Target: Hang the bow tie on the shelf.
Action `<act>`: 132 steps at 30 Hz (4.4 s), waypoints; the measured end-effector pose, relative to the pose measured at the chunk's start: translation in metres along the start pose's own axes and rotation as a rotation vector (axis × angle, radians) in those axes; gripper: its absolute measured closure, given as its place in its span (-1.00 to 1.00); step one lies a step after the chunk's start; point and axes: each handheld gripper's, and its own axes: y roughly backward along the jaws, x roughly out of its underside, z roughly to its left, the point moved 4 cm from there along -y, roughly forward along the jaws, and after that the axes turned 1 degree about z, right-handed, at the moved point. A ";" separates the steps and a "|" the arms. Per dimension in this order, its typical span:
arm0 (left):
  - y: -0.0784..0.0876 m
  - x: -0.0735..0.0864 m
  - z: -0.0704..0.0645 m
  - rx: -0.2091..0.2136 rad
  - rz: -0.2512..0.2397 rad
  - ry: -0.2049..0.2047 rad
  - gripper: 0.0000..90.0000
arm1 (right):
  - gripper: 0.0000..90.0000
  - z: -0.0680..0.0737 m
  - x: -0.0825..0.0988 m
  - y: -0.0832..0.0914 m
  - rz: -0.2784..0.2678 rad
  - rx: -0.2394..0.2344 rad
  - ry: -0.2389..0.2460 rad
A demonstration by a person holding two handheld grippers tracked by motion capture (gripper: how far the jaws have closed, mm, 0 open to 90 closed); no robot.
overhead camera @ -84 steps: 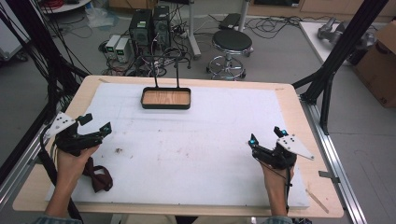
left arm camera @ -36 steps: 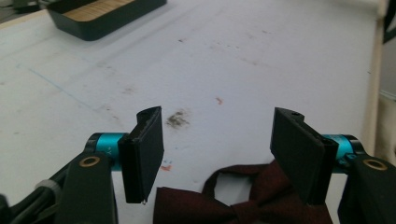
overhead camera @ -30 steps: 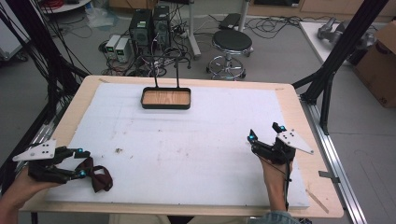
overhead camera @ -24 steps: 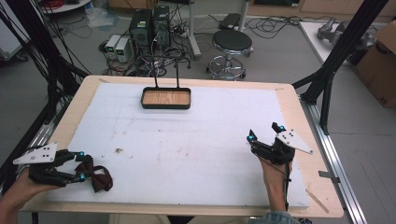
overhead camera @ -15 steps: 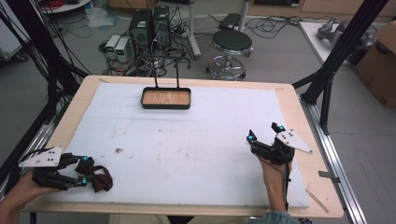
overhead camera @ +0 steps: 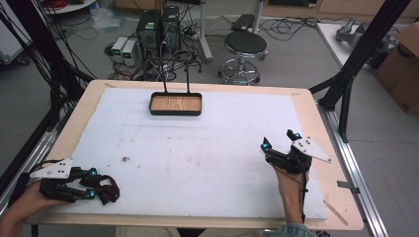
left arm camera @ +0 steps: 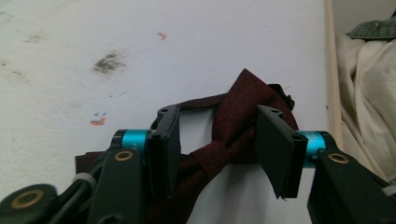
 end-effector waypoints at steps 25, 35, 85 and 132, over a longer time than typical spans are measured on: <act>0.004 -0.007 -0.001 0.016 -0.035 -0.039 0.73 | -0.76 -0.001 0.001 0.000 0.013 0.000 -0.010; 0.009 -0.033 -0.001 0.011 -0.184 -0.034 0.74 | -0.76 0.000 0.002 -0.003 0.023 -0.004 0.002; -0.046 -0.177 0.106 -0.224 -0.276 0.105 0.74 | -0.76 0.002 0.012 -0.007 0.059 -0.016 0.009; -0.049 -0.253 0.199 -0.489 -0.318 0.138 0.74 | -0.76 0.000 0.013 0.000 0.055 -0.020 -0.012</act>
